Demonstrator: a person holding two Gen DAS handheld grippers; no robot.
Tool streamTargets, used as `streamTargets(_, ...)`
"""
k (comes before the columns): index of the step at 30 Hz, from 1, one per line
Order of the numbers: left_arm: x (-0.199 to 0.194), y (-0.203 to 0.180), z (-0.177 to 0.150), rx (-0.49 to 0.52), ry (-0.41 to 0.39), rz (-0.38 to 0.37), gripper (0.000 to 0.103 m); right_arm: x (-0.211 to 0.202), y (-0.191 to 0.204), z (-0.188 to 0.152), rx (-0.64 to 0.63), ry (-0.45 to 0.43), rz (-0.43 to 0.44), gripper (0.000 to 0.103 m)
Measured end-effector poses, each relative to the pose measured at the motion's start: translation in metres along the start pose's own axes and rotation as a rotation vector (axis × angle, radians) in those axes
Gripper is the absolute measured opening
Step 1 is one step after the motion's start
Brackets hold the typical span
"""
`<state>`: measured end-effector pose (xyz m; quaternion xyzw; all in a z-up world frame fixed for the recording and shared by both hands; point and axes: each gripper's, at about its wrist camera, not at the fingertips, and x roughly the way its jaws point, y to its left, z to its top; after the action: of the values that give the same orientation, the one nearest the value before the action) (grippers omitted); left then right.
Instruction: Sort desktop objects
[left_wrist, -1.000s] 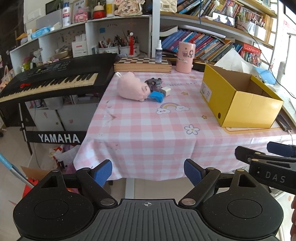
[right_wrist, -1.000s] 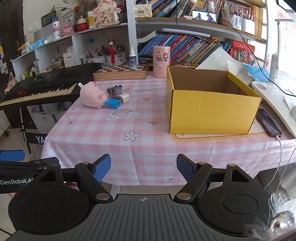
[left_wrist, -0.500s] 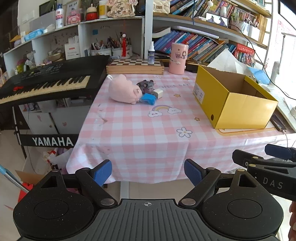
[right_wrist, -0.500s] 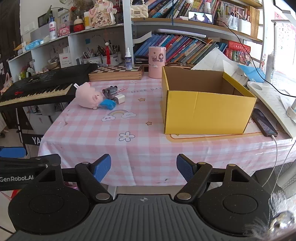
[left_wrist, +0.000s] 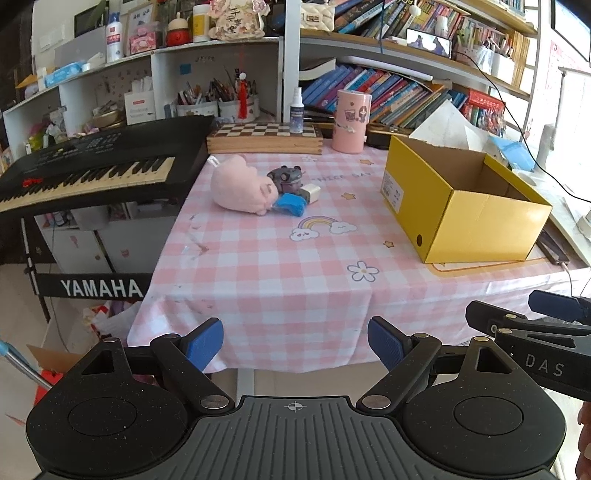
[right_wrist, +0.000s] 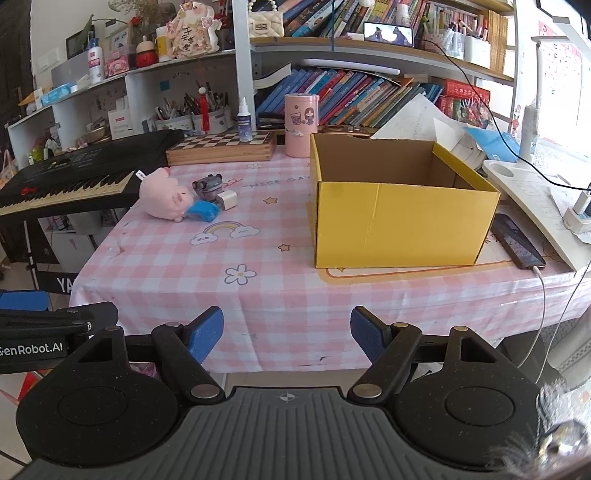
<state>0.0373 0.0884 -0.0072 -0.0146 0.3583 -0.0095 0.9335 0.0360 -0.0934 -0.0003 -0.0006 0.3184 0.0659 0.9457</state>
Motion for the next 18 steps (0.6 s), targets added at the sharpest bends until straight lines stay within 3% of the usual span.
streamTargets(18,-0.001,0.017,0.003,-0.014,-0.021,0.007,0.088,0.004,0.018,0.007,-0.027,-0.015,0.019,0.074)
